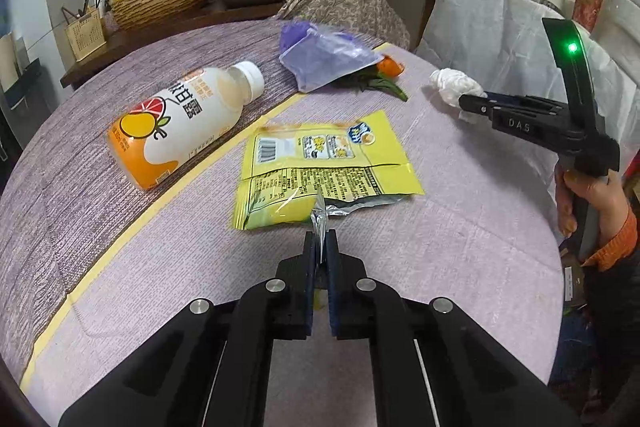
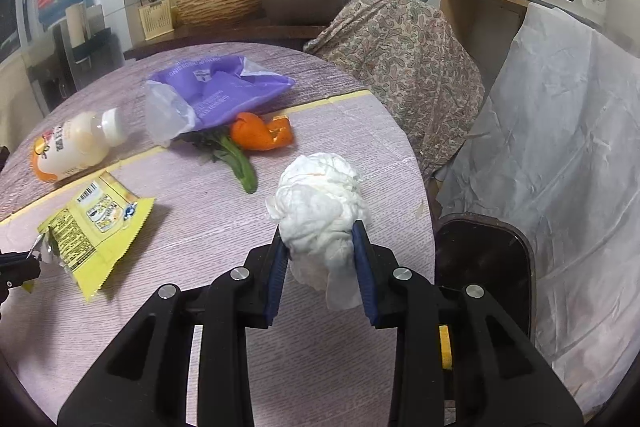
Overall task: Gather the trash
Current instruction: 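Grasp the white tissue with the right tool while the left tool grasps the yellow chip bag, then carry the tissue and chip bag over the bin and open both tools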
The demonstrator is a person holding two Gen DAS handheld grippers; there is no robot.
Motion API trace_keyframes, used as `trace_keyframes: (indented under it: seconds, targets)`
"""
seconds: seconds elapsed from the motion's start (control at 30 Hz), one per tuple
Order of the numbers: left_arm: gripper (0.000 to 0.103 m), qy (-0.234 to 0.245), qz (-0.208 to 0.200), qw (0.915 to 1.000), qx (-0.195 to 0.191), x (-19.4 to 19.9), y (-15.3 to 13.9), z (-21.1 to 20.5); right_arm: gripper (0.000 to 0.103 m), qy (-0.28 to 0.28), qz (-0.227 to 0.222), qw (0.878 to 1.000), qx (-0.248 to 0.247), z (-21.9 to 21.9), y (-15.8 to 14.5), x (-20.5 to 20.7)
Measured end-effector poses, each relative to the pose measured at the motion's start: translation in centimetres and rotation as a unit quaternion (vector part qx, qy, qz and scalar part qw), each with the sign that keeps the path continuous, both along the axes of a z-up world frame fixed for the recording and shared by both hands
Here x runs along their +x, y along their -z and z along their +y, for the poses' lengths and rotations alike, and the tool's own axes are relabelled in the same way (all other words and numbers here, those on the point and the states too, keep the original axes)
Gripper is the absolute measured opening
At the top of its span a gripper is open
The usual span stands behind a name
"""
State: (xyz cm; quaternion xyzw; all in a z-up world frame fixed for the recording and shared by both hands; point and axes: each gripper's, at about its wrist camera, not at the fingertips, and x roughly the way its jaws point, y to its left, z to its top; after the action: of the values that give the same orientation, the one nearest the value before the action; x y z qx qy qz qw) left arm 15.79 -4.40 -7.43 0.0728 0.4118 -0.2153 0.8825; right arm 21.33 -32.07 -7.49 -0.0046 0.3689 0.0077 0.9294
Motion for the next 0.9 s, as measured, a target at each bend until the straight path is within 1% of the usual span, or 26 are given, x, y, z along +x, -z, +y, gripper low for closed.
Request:
trace_keyframes:
  seconds: [0.27, 0.43, 0.6, 0.73, 0.9]
  targets:
    - [0.006, 0.007, -0.027, 0.9990, -0.034, -1.4, -2.6, -0.8, 0.032, -0.014, -0.030, 0.999, 0.020, 0.5, -1.4, -3.7]
    - [0.006, 0.026, -0.040, 0.9974, -0.054, -1.3, -4.3, -2.8, 0.032, -0.005, -0.044, 0.998, 0.046, -1.1, -2.0, -6.7]
    - [0.006, 0.061, -0.046, 0.9939, -0.080, -0.8, -6.2, -6.2, 0.032, 0.025, -0.056, 0.996, 0.063, -3.8, -2.3, -9.0]
    - [0.006, 0.086, -0.055, 0.9906, -0.091, -0.4, -7.6, -9.1, 0.032, 0.056, -0.064, 0.993, 0.076, -6.6, -2.0, -10.7]
    - [0.006, 0.113, -0.043, 0.9866, -0.110, 0.7, -8.7, -12.8, 0.032, 0.106, -0.063, 0.988, 0.088, -10.7, -1.3, -12.3]
